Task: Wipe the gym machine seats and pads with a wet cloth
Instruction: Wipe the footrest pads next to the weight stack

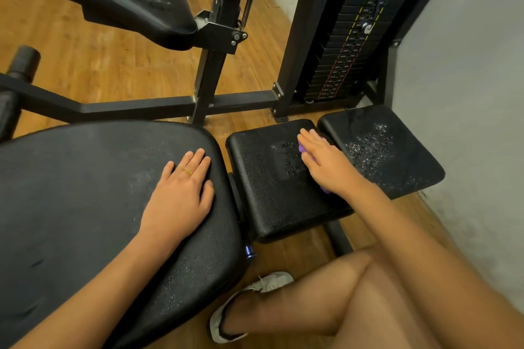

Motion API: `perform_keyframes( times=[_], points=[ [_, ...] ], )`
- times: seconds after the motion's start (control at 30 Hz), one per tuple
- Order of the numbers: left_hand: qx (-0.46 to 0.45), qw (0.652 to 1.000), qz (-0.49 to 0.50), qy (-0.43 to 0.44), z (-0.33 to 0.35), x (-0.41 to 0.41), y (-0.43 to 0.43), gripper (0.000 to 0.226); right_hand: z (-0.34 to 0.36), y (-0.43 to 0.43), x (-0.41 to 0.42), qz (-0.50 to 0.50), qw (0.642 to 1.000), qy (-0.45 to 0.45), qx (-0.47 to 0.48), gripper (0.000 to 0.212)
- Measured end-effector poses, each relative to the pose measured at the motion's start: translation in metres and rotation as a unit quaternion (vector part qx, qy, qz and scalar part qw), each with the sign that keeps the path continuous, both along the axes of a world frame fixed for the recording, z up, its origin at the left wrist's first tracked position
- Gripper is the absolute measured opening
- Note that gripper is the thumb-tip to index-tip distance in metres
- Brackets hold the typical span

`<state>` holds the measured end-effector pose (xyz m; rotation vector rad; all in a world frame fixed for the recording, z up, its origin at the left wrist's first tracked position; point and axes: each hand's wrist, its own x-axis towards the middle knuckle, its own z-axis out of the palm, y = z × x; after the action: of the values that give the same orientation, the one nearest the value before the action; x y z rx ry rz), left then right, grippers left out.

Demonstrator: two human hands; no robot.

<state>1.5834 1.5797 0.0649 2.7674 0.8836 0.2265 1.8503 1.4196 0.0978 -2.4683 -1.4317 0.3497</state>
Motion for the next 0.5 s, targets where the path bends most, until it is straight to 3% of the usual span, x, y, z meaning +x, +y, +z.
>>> perform_keyframes(
  times=[0.2, 0.5],
  points=[
    [0.003, 1.0, 0.008, -0.002, -0.004, -0.001, 0.004, 0.063, -0.014, -0.079, -0.038, 0.032, 0.999, -0.006, 0.021, 0.051],
    [-0.016, 1.0, 0.003, 0.004, -0.007, 0.006, 0.001, 0.063, -0.008, 0.064, 0.037, -0.02, 1.0, -0.001, -0.019, 0.047]
  ],
)
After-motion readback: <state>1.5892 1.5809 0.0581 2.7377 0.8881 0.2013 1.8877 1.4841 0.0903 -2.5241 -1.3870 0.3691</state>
